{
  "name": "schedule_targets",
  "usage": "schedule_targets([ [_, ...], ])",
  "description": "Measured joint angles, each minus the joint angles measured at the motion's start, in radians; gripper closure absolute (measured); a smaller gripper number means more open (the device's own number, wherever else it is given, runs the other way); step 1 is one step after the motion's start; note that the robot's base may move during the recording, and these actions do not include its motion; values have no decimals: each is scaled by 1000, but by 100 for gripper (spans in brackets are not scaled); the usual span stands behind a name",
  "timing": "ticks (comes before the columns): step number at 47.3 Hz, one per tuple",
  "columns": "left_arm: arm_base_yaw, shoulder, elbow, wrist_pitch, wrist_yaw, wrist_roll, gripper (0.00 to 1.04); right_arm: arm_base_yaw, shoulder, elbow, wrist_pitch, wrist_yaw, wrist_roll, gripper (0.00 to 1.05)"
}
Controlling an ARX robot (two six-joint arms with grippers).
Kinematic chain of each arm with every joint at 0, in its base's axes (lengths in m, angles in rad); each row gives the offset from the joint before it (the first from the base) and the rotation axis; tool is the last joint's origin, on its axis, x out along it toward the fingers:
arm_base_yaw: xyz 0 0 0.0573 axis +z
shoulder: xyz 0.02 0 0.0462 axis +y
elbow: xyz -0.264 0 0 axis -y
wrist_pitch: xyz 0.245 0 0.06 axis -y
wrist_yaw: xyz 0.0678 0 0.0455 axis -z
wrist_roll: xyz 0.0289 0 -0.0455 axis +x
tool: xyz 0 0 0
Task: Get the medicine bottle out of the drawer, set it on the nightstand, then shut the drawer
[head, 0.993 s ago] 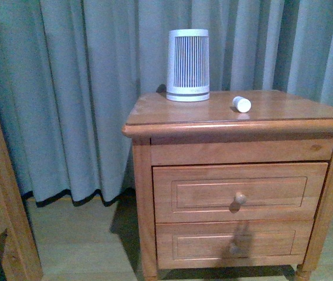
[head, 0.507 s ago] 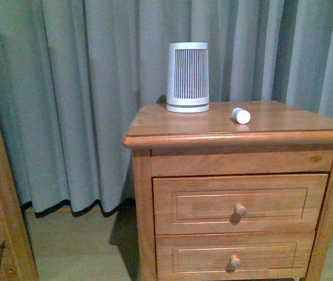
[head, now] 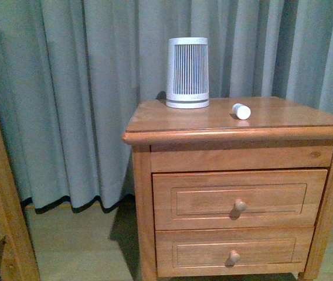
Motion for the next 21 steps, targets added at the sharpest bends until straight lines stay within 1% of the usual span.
schedule_targets([
  [16,0,0,0,0,0,0,7,0,0,0,0,0,-1,44],
  [21,0,0,0,0,0,0,7,0,0,0,0,0,-1,28],
])
